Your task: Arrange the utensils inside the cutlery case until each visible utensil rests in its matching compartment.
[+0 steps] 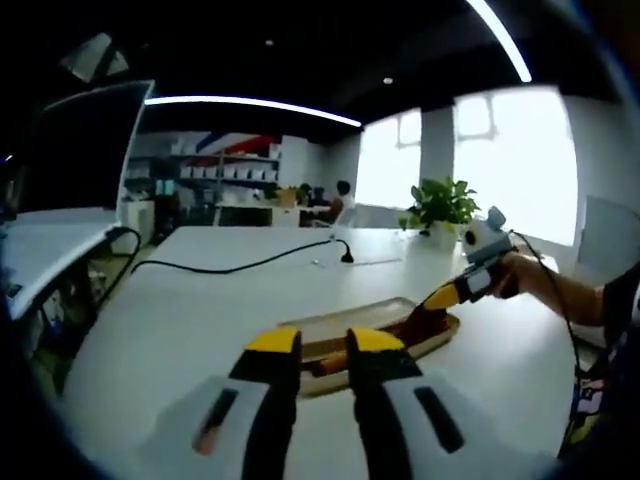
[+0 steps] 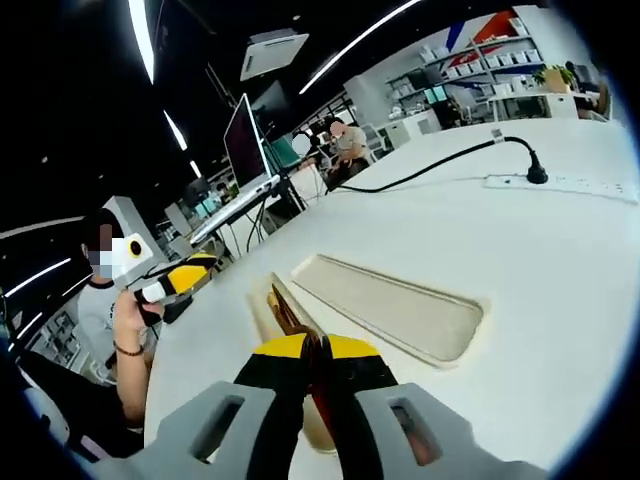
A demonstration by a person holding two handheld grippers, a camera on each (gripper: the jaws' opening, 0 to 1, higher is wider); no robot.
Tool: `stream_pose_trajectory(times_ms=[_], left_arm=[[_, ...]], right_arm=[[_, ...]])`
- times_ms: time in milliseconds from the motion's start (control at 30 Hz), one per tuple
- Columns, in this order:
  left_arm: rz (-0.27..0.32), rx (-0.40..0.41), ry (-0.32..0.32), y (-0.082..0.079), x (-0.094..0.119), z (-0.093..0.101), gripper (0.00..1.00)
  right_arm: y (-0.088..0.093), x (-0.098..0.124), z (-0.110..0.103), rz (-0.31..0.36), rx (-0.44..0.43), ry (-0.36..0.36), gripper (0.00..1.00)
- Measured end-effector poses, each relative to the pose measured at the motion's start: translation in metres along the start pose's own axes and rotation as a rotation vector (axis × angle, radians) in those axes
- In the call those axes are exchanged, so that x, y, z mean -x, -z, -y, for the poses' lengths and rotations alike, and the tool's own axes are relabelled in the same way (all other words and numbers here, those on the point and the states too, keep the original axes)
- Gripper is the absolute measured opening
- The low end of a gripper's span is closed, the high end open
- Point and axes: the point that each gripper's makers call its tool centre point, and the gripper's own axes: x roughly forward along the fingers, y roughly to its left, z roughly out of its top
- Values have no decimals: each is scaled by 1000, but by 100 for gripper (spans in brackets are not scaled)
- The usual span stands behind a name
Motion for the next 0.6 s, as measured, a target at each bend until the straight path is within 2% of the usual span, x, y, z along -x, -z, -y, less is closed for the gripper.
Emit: stream_pose_trajectory(times_ms=[267, 433, 600], left_arm=[[-6, 9, 9, 1, 0, 1, 18], [-6, 12, 14, 2, -1, 3, 18], [-17, 22, 14, 5, -3, 3, 18]], right_arm=[[8, 1, 1, -40, 21, 14, 4], [11, 3, 1, -61, 48, 31, 8], [3, 12, -3, -33, 69, 35, 10]])
